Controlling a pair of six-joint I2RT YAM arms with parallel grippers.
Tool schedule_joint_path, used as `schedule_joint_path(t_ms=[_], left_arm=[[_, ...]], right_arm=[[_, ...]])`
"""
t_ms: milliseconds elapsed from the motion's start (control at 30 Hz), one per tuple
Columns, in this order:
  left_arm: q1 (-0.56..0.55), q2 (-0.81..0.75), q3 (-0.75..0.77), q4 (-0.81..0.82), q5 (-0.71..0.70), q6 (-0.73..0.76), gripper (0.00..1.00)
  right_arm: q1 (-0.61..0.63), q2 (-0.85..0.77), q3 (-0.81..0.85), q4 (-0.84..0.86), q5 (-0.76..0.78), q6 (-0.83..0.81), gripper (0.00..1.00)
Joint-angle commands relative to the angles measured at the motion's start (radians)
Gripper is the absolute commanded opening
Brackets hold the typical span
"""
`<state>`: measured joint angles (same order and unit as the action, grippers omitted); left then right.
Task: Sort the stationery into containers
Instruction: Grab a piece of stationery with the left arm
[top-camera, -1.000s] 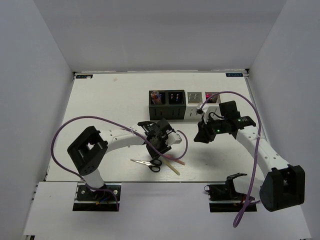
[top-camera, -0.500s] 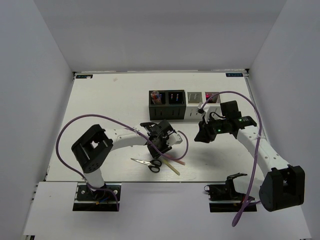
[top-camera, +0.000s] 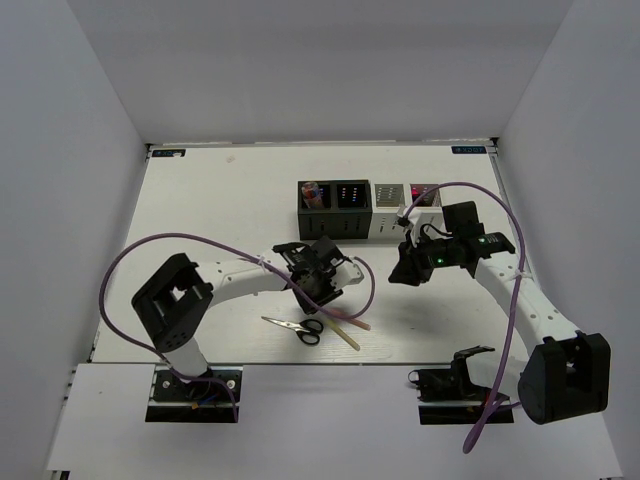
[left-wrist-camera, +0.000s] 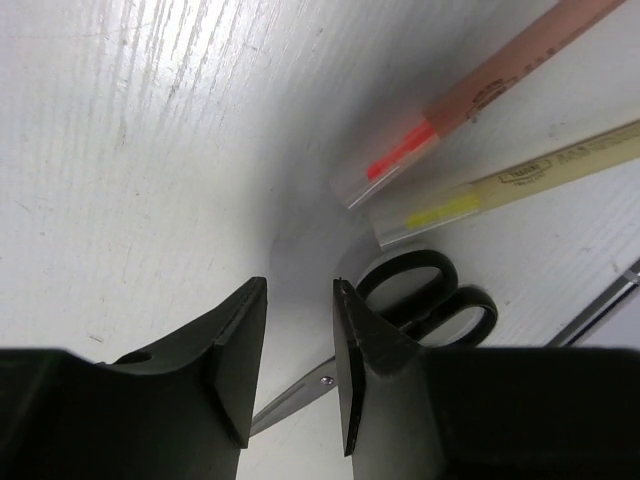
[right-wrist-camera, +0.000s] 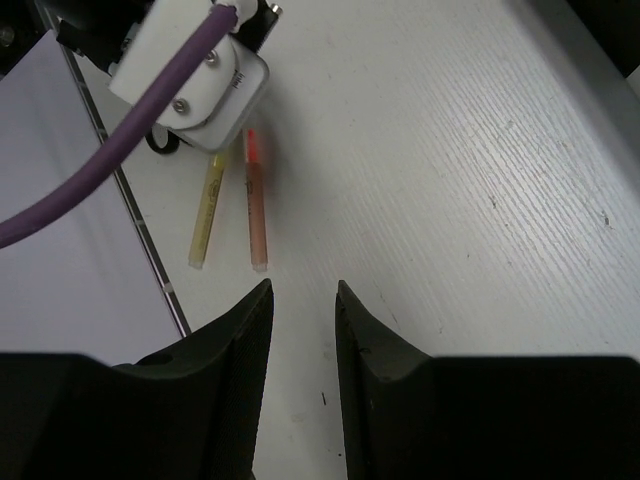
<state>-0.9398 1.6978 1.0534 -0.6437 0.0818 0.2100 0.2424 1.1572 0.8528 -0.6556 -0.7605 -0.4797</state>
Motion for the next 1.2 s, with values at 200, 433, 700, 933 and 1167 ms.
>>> schedule_joint_path(t_ms=[200, 433, 700, 933, 1167], left_arm=[[0.004, -0.107, -0.018, -0.027, 0.097, 0.014, 0.44], [-0.013, -0.086, -0.033, -0.06, 0.092, 0.037, 0.44], [-0.016, -0.023, -0.029, -0.042, 0.061, 0.045, 0.44], [-0.013, 0.005, -0.029, -0.027, 0.075, 0.037, 0.42], [-0.028, 0.025, -0.056, 0.001, 0.069, 0.017, 0.42]], right_arm=[[-0.005, -0.011, -0.003, -0.018, -0.034, -0.011, 0.35], [-0.005, -0.01, -0.004, -0.018, -0.036, -0.016, 0.35], [-0.005, -0.014, 0.0, -0.026, -0.045, -0.025, 0.35], [-0.005, -0.014, 0.0, -0.032, -0.049, -0.03, 0.35], [-0.006, -0.019, 0.002, -0.035, -0.049, -0.036, 0.36]])
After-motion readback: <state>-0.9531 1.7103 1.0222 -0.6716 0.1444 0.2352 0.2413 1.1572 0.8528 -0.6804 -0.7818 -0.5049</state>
